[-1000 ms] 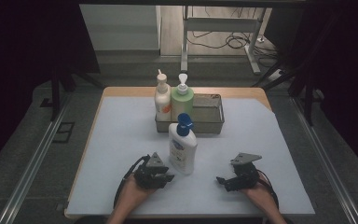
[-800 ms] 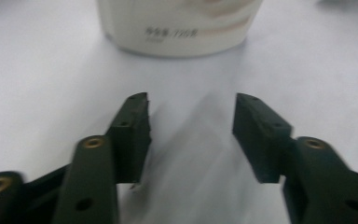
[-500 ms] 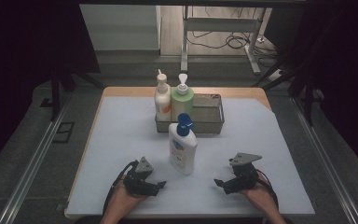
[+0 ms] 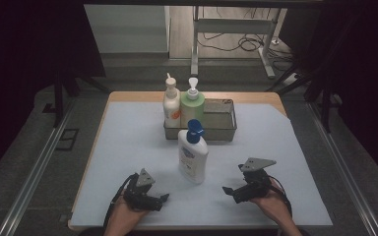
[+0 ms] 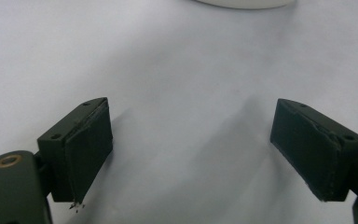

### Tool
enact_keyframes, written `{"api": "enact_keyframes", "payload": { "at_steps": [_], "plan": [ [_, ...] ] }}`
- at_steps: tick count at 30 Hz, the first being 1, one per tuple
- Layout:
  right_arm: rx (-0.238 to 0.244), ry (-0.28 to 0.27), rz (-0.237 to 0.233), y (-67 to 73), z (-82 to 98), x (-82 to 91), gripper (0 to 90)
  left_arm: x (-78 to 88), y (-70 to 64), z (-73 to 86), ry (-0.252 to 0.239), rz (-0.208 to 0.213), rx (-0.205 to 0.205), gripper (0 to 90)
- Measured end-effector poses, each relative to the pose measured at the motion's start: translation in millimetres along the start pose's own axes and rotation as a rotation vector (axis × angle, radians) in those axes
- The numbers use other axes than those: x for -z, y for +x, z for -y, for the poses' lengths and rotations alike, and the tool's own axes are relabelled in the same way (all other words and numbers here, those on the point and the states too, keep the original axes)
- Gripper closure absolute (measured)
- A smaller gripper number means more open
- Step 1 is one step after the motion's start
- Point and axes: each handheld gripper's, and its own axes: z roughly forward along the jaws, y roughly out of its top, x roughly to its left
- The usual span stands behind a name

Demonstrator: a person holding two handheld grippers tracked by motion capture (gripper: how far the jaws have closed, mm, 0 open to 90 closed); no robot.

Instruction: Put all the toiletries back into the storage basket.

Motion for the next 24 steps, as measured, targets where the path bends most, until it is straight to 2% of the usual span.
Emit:
{"api": "enact_keyframes", "payload": {
  "at_steps": [8,12,24],
  "plan": [
    [0.025,-0.041,0.011,8.8,-22.8,4.6,0.0,-1.7,-3.1,2.8,-0.015,-0.028,-0.019,12.1],
    [0.012,-0.061,0.006,12.8,-32.1,4.3,0.0,-2.0,-4.8,2.9,-0.01,-0.039,-0.035,12.0],
    [0.0,-0.09,-0.007,20.8,-57.5,-2.1,0.0,-2.2,-4.8,3.8,-0.017,-0.049,-0.033,12.0]
  ]
}}
